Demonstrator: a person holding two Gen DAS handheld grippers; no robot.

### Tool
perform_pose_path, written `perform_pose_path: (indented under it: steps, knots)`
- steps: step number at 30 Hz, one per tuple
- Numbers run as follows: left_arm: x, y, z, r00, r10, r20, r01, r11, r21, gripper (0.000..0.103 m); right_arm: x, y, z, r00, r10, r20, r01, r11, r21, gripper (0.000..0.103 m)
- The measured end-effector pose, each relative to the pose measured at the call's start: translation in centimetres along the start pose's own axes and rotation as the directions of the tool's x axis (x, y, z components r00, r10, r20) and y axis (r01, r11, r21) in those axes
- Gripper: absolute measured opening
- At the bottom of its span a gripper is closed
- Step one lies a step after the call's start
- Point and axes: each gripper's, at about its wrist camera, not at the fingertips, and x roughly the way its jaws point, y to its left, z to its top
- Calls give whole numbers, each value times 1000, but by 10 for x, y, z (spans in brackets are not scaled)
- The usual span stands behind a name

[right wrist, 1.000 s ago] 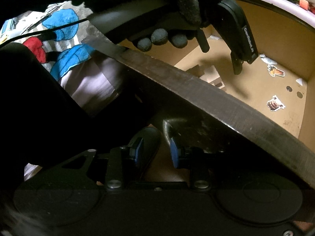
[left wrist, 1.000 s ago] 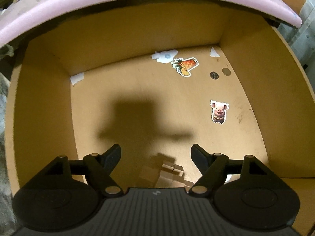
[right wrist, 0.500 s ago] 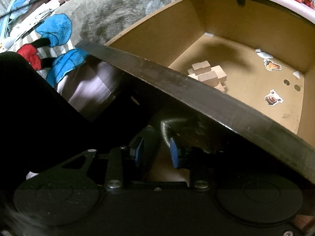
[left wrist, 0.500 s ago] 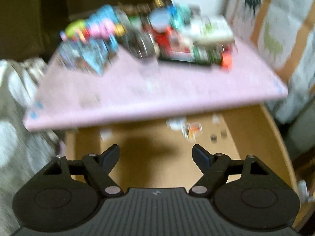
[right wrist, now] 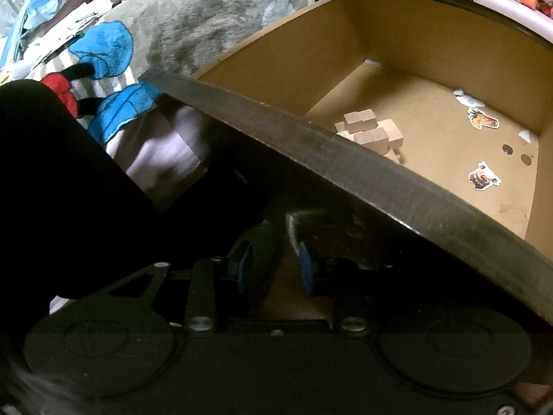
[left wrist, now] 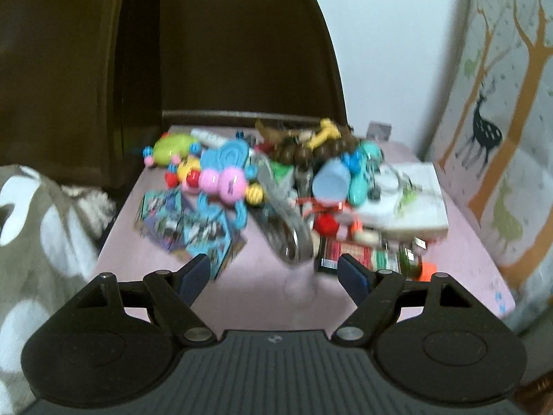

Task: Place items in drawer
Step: 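Grasp the silver metal clip on the nightstand with the left gripper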

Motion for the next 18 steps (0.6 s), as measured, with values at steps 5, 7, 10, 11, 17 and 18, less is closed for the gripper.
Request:
perform_pose_path:
  steps: [5,7,10,11,17,18]
  knots:
    - [24,-10,11,1000,25,9,-25,1000,-12,76,0,0,-1,1000,3,5,-3,1000,-10,26]
    - [32,-12,14,999,38,6,-38,999,-18,71,0,0,-1,1000,4,7,-4,1000,-13,26]
    - [42,-15,19,999,34,7,-34,999,-26,70,0,0,-2,1000,6,10,-6,1000,-18,26]
    - [44,-17,20,999,35,7,-35,999,-27,70,0,0,-2,1000,7,11,-7,1000,-20,26]
    - [62,-21,21,998,61,-21,-62,998,-13,63,0,1,-3,1000,11,17,-11,999,-30,26]
    - [65,-19,21,998,62,-29,-62,998,-18,63,0,1,-3,1000,12,18,-11,999,-32,26]
